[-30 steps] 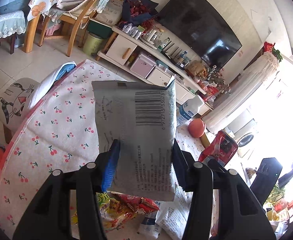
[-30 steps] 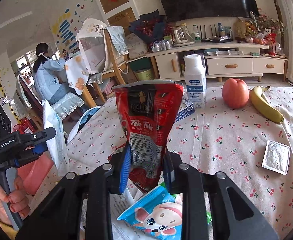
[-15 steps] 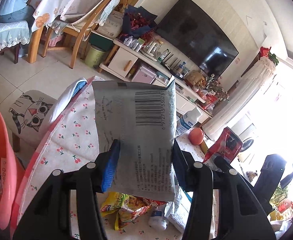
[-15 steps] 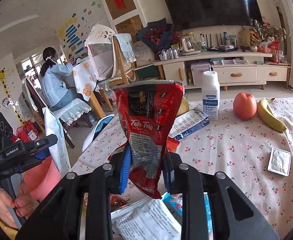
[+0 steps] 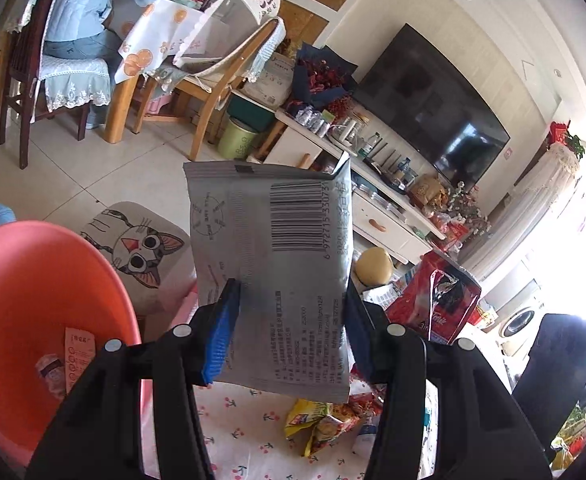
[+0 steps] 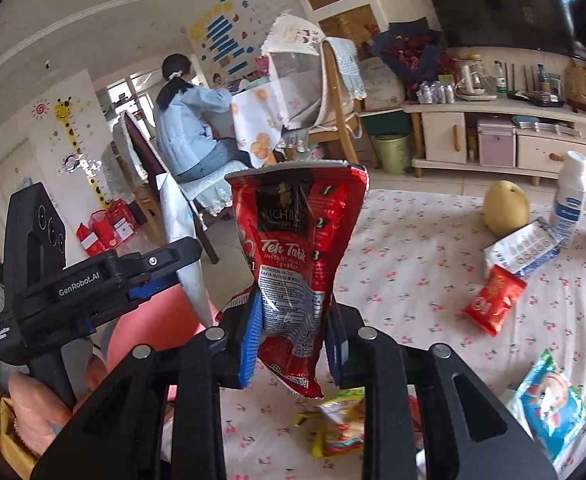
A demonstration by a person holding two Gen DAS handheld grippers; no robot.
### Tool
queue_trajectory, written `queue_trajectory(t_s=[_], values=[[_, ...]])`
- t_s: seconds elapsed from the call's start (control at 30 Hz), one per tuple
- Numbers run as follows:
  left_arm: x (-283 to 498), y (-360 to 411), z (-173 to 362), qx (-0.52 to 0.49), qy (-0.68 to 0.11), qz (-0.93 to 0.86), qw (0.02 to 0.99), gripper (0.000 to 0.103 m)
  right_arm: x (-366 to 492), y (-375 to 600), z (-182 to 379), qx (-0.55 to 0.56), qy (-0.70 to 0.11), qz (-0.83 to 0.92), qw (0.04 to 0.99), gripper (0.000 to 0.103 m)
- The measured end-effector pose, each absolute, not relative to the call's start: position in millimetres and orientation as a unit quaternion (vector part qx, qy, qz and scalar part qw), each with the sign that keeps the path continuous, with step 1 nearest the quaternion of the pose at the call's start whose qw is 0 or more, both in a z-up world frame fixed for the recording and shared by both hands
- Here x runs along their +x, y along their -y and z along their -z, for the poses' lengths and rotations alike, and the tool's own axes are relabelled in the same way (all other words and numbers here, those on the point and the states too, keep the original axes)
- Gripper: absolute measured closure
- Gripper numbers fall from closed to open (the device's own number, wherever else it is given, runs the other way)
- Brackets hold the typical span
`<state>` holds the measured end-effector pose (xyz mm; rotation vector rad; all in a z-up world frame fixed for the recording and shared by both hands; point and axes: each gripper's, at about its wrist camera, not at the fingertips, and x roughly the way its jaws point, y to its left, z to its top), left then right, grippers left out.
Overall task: Collect trash
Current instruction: 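Carry both wrappers over the pink bucket and open both tools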
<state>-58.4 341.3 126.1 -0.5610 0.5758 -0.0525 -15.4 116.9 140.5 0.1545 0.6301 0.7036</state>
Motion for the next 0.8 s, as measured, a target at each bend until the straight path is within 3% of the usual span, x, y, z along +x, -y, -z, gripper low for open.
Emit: queue_trajectory(t_s=[0.43, 0.63, 0.7, 0.77, 0.8], values=[[-90.9, -448.3, -124.5, -0.292, -0.269, -0.151, 0.905, 0.051, -28.2, -270.1, -130.0, 0.04, -0.346, -0.431, 0.832, 0.074], [-89.2, -478.4, -108.1, -0.315, -0.307, -0.187, 0.878, 0.051, -35.7, -317.1, -102.9, 0.018, -0.38, -0.454, 0.806, 0.071], [-86.6, -487.2, -103.1, -0.329, -0.318, -0.19, 0.869, 0.047, -40.9, -324.5, -95.1, 0.016, -0.384, -0.454, 0.803, 0.06], [-86.3, -491.8, -98.6, -0.329, -0.327, -0.207, 0.862, 0.041, -44.3, -325.3, -93.9, 0.016, -0.38, -0.446, 0.81, 0.034], [-86.7, -493.7, -98.1, -0.329, -0.327, -0.212, 0.86, 0.04, -45.5, -323.5, -95.1, 0.018, -0.375, -0.441, 0.815, 0.029]])
